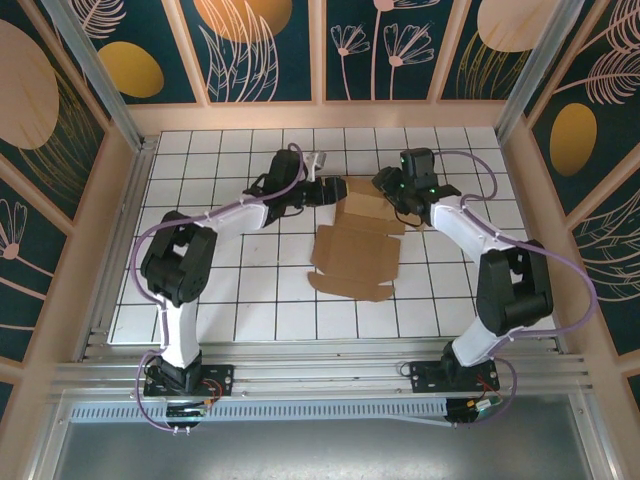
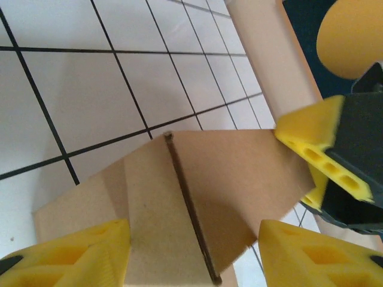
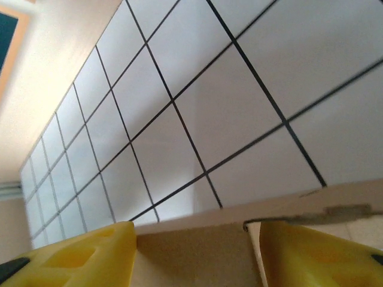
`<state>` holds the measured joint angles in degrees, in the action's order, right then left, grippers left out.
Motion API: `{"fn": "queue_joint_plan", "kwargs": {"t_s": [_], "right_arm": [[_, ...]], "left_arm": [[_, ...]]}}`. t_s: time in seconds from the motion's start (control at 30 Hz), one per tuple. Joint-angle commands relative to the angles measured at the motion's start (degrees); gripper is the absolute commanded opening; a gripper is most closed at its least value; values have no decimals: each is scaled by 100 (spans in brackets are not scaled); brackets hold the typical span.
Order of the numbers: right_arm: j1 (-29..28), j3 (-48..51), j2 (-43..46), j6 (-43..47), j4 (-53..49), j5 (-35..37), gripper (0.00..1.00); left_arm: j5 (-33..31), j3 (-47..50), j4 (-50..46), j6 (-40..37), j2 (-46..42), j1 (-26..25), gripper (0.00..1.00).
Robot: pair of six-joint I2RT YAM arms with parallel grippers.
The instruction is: Fold the paper box
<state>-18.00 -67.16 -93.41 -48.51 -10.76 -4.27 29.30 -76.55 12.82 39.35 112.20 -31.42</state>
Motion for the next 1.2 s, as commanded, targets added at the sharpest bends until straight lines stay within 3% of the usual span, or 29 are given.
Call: {"fn": "queue_joint_plan", "kwargs": {"t_s": [0.0,0.17,0.5,0.73,0.8,0.97,1.17], "right_arm": [[20,-290,-231,918,-106,46,56],[43,-548,-357,1080,-349,227,58],[51,-359,314,1122,-367,405,63],[192,-243,890,1109,-648,408,68],[527,-6,1091,1196,-640,7,71],[1962,1565,1624,1238,497,-2383,71],[2109,2469,1690,1082,1155,-2754,71]], "left_arm": [[-741,414,1083,528,-438,-148,58],[-1333,685,1208,526,-679,-215,62],[-2211,220,50,88,-892,-214,67],[-1611,-747,-1065,408,-487,-215,66],[-1446,-843,-1206,506,-411,-215,66],[-1294,-793,-1237,605,-298,-213,66],[-804,-895,-1234,687,-36,-215,65]]}}
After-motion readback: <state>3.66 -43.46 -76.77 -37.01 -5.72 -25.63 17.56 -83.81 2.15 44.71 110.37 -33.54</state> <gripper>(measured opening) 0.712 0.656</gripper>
